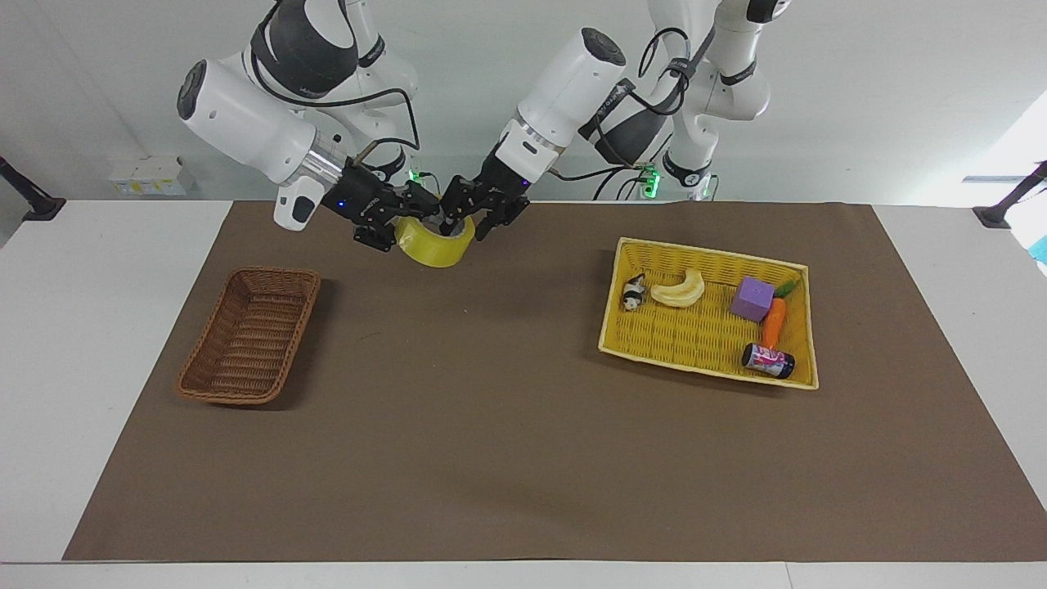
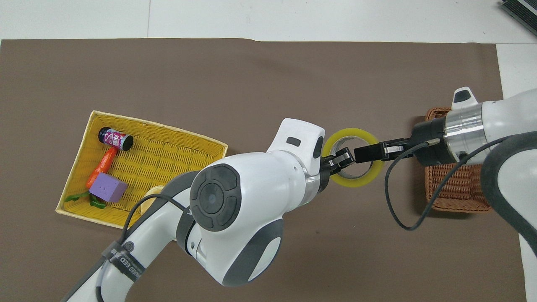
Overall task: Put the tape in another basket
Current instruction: 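Grasp the tape with the right gripper while the left gripper opens, then lower the tape into the basket while the left gripper withdraws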
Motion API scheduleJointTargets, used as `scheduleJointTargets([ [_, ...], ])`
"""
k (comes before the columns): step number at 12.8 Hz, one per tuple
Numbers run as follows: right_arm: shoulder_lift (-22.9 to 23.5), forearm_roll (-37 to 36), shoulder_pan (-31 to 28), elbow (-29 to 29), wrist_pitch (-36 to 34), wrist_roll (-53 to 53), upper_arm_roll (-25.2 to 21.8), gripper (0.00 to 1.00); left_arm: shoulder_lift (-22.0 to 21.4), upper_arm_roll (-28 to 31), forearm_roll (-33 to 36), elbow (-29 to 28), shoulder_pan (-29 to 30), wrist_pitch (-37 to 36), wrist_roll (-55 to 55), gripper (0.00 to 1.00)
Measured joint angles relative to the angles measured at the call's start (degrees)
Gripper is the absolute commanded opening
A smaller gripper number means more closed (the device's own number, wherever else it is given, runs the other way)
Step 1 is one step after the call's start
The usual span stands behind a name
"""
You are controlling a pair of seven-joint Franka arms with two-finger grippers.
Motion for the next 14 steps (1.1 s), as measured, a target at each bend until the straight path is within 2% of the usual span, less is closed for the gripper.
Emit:
scheduleJointTargets([
  [5,0.0,0.0,0.1,0.0,0.0,0.1,0.2,0.00,-4.2,0.4,-0.1,-0.3,0.6,-1.3,-21.2,1.00],
  [7,0.0,0.0,0.1,0.0,0.0,0.1,0.2,0.00,-4.4,0.6,-0.1,-0.4,1.5,-3.0,-23.3,1.00],
  [10,0.0,0.0,-1.1,0.0,-0.1,0.1,0.0,0.00,-4.3,1.0,-0.1,-0.5,6.6,-6.0,-23.7,1.00],
  [12,0.0,0.0,-4.1,0.0,-1.2,-0.7,-0.1,0.00,-4.2,1.2,-0.1,-0.5,11.1,-6.0,-25.0,1.00],
  [14,0.0,-0.2,-9.4,0.1,-3.8,-3.9,-0.4,0.00,-4.3,1.4,-0.1,-0.5,15.7,-6.1,-25.1,1.00],
])
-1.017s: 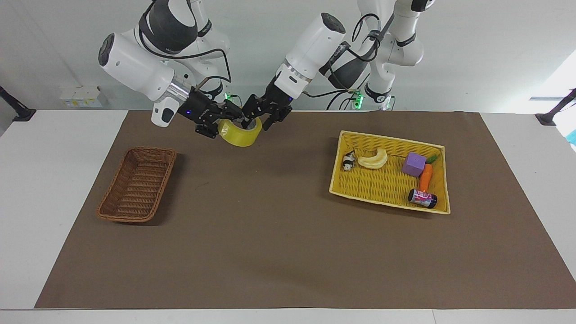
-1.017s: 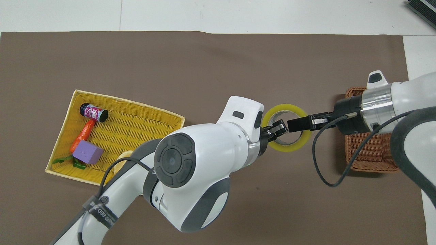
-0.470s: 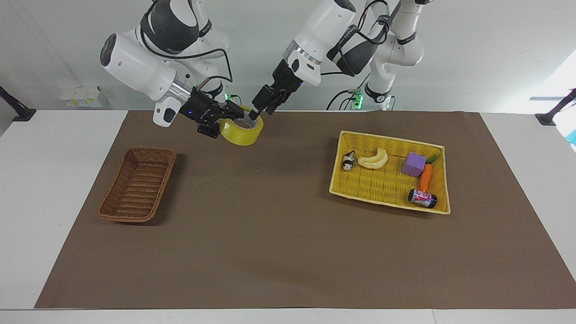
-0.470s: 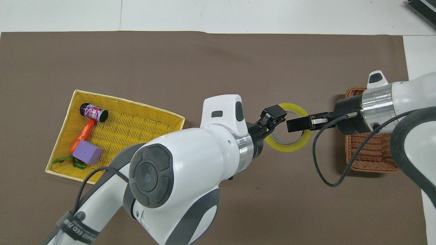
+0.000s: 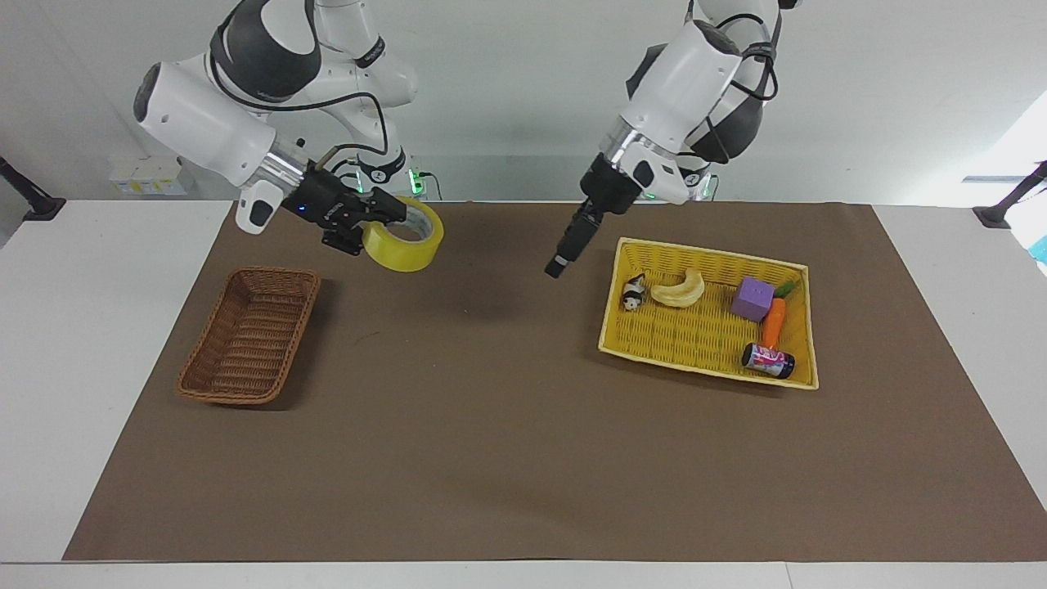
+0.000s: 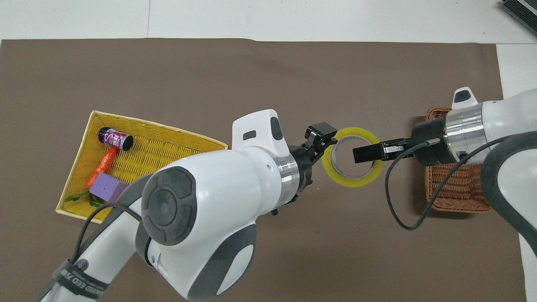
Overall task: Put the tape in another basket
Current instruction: 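Lower the tape into the basket while the left gripper withdraws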
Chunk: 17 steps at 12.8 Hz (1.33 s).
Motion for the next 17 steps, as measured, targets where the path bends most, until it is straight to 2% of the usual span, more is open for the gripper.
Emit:
scheduleJointTargets([
  [1,0.0,-1.2,-3.5,0.0,-1.1,-2.2,-0.2,0.00,0.0,0.1,0.0,0.0,1.8,0.0,0.0,1.00],
  [3,0.0,-8.0,-10.0,0.2,-1.0,-5.7,-0.5,0.00,0.0,0.2,1.8,0.0,4.4,-0.7,1.7,1.00],
  [5,0.8,-11.9,-15.0,0.2,1.2,-6.2,-0.7,0.00,0.0,0.2,3.4,0.0,6.9,-3.7,9.2,1.00],
  [7,4.6,-12.2,-20.0,0.4,2.8,-10.9,-0.7,0.00,0.0,0.2,3.6,0.0,10.2,-7.2,22.1,1.00],
  [9,10.6,-12.0,-23.3,2.1,4.3,-14.3,-0.7,0.00,-0.1,0.4,3.7,0.0,13.9,-11.5,36.1,1.00],
  [11,15.3,-11.3,-23.9,3.7,6.1,-14.8,-0.6,0.00,-0.1,0.7,5.1,0.0,17.1,-15.0,49.7,1.00],
  [12,16.7,-11.2,-23.6,4.1,6.7,-14.8,-0.3,0.00,-0.1,0.8,7.9,0.1,18.4,-16.7,55.0,1.00],
  [17,19.6,-11.2,-22.8,2.5,7.9,-15.9,0.2,0.00,-0.8,0.8,19.0,1.5,19.4,-25.1,67.2,1.00],
])
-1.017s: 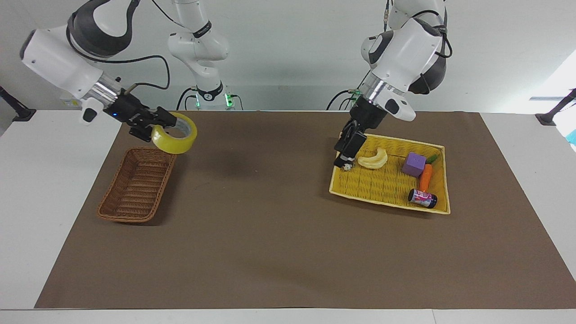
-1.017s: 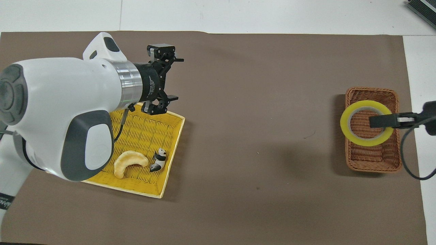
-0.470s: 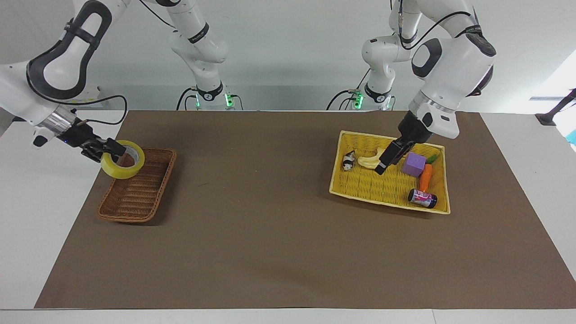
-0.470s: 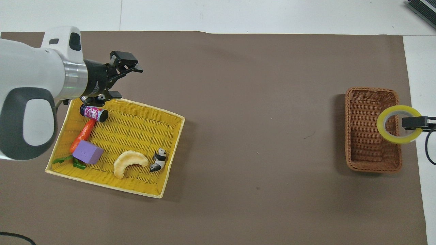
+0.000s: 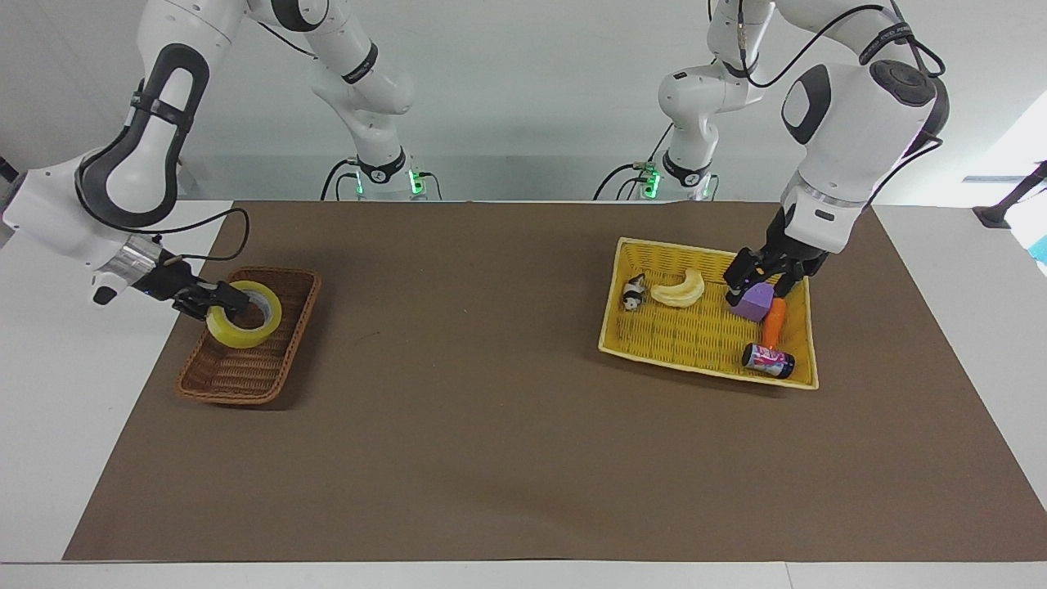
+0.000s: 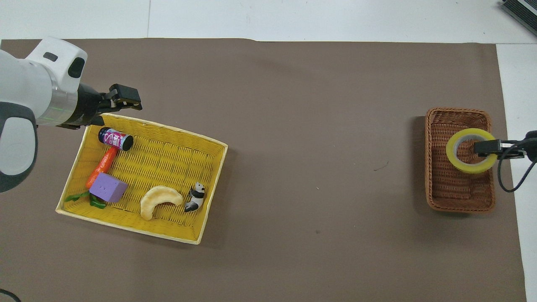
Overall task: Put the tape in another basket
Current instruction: 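Lower the tape into the basket while the left gripper withdraws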
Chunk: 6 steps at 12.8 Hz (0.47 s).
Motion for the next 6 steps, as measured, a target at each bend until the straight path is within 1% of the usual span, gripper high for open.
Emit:
scheduleJointTargets([
  [3,0.7,0.0,0.0,-0.8,0.6,-0.3,0.0,0.00,-0.3,0.1,1.8,0.7,0.8,-4.5,8.3,1.00],
  [5,0.9,0.0,0.0,-1.3,0.9,-0.3,0.0,0.00,-1.8,0.2,1.8,0.8,2.7,-8.3,10.8,1.00],
  [6,1.0,0.0,0.0,-1.8,1.4,-0.5,0.0,0.02,-2.8,0.3,1.8,0.8,3.6,-10.0,11.2,1.00],
])
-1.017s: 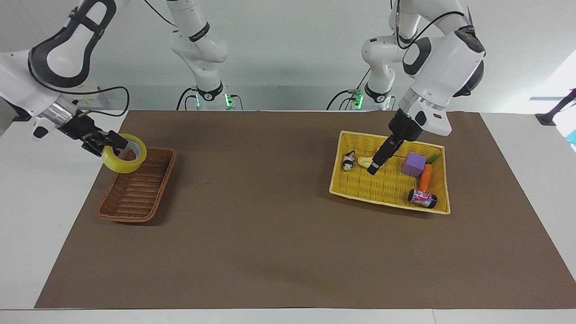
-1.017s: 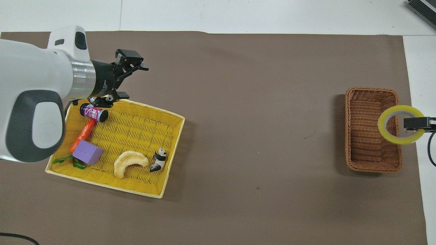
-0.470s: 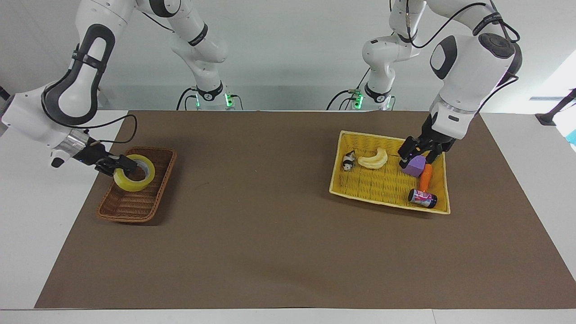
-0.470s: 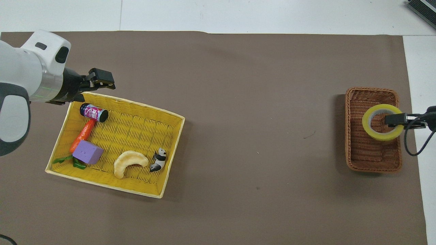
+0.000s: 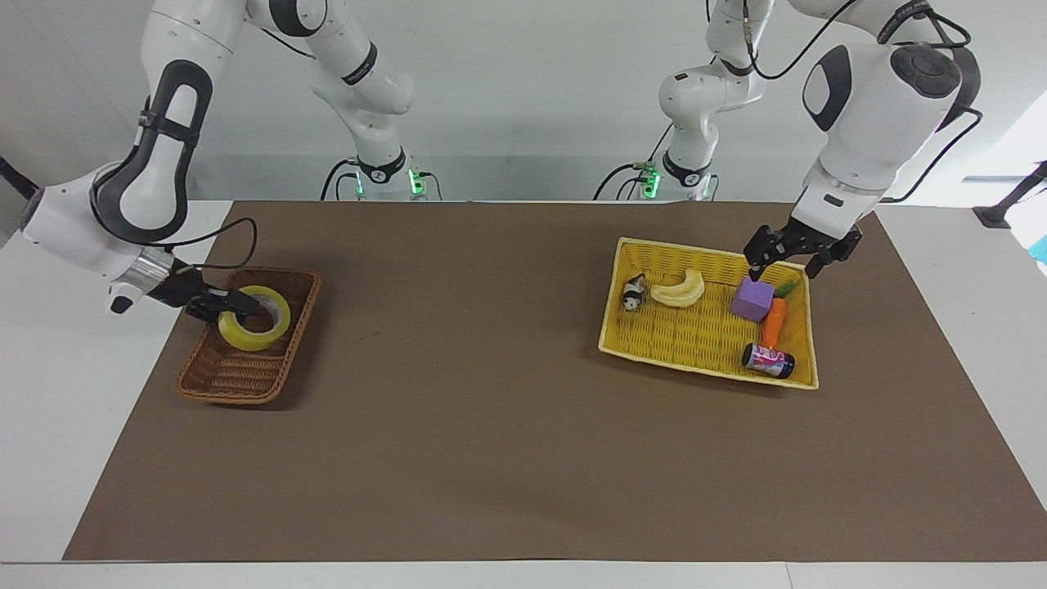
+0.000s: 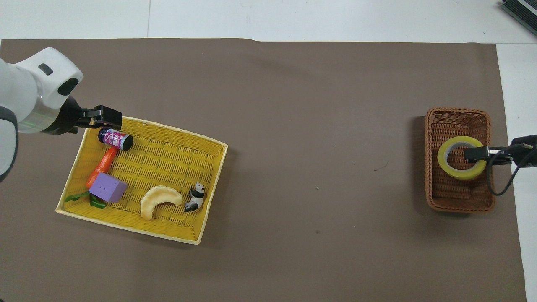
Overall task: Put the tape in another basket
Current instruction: 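Lower the tape into the basket while the left gripper withdraws, then open the right gripper and lift it away from the tape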
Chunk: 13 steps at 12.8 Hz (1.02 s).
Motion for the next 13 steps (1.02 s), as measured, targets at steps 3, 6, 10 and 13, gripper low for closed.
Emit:
scheduleJointTargets([
  [3,0.6,0.0,0.0,-0.7,1.0,-0.9,0.0,0.86,-3.4,0.1,0.0,0.0,0.6,-4.2,0.6,1.00],
  [6,0.6,0.0,0.3,-0.8,1.3,-0.9,0.0,1.00,-5.6,1.9,0.2,4.3,0.6,-13.0,5.8,1.00],
  [10,0.5,0.0,0.2,-0.3,1.3,-1.4,0.0,1.00,-3.8,3.1,0.3,9.3,0.8,-17.4,10.9,1.00],
  [13,0.2,0.2,0.3,3.2,1.5,-2.9,0.1,1.00,-3.0,2.9,0.3,9.3,0.8,-17.4,11.0,1.00],
])
